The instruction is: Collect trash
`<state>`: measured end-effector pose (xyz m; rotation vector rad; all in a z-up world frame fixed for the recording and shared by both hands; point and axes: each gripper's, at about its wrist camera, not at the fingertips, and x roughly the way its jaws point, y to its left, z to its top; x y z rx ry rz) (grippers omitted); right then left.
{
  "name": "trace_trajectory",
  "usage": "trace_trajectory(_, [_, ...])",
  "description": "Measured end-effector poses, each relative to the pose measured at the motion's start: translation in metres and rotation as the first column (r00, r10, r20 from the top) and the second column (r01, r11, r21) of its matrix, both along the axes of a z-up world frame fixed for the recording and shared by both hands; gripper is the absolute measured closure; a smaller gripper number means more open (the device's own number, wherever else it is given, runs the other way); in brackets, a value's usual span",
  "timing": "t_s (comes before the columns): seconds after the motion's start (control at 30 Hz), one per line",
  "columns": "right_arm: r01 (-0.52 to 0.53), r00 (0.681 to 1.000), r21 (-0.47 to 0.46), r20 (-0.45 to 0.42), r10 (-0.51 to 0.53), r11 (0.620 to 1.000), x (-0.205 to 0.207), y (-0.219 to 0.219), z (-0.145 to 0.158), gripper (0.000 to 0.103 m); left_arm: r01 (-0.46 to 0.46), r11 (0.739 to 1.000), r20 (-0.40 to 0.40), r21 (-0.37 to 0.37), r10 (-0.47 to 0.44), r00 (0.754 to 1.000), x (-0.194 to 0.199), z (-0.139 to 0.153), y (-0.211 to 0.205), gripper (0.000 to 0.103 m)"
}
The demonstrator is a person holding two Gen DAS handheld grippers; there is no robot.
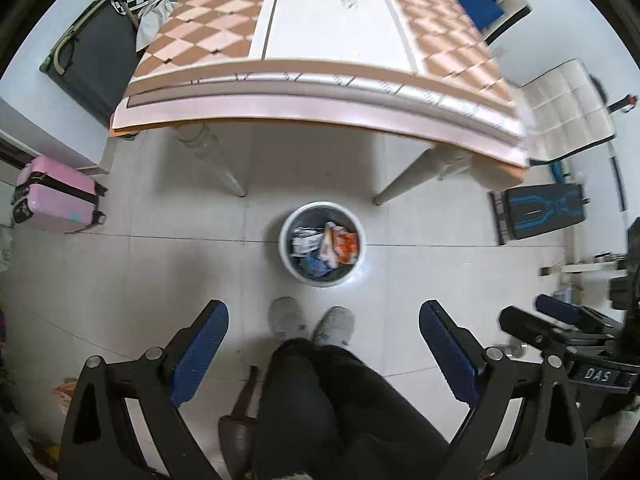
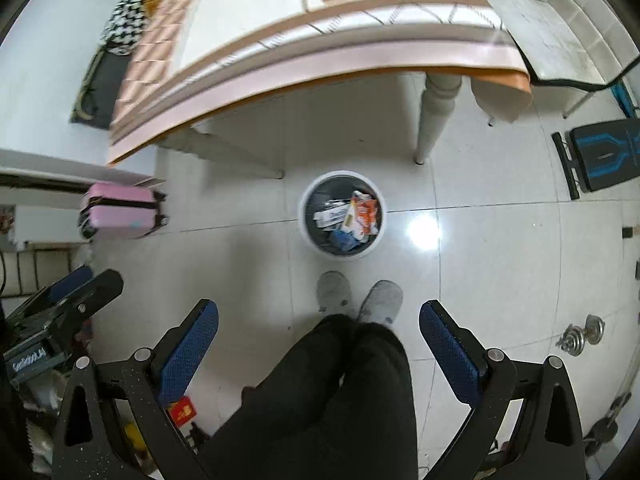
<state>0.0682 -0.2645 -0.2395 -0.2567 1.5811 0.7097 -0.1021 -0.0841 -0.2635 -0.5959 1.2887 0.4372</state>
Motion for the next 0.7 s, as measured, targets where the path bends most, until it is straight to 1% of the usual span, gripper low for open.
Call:
trace_trajectory(0.13, [-0.037, 0.999, 0.046, -0.012, 0.037, 0.998, -0.012, -0.004, 0.046, 0.001, 0.002, 1.0, 0.049, -0.029, 0.0, 0.999, -0.014, 0.036, -0.003, 0.005])
trace_trajectory(0.37, [-0.045, 0.998, 0.12, -0.044, 0.051, 0.992, -0.031, -0.007, 0.109, 0.001, 0.021, 0.998, 0.109, -0.065, -0.014, 0.994, -0.036, 0.084, -0.007, 0.005])
trace_trajectory(0.53, [-0.06, 0.997, 0.154, -0.039, 0.067, 0.986, -0.042, -0.007, 0.14, 0.001, 0.039, 0.997, 0.152, -0.065, -0.029, 0.988, -0.043, 0.11, -0.011, 0.005])
trace_trajectory(0.6, [-0.054, 0.996, 0.175, -0.057, 0.065, 0.983, -0.046, -0.007, 0.147, 0.001, 0.045, 0.997, 0.168, -0.057, -0.034, 0.985, -0.044, 0.117, -0.014, 0.005])
trace_trajectory(0.7, [-0.064, 0.996, 0.187, -0.046, 0.074, 0.98, -0.05, -0.007, 0.154, 0.001, 0.051, 0.997, 0.186, -0.056, -0.04, 0.982, -0.046, 0.125, -0.017, 0.005])
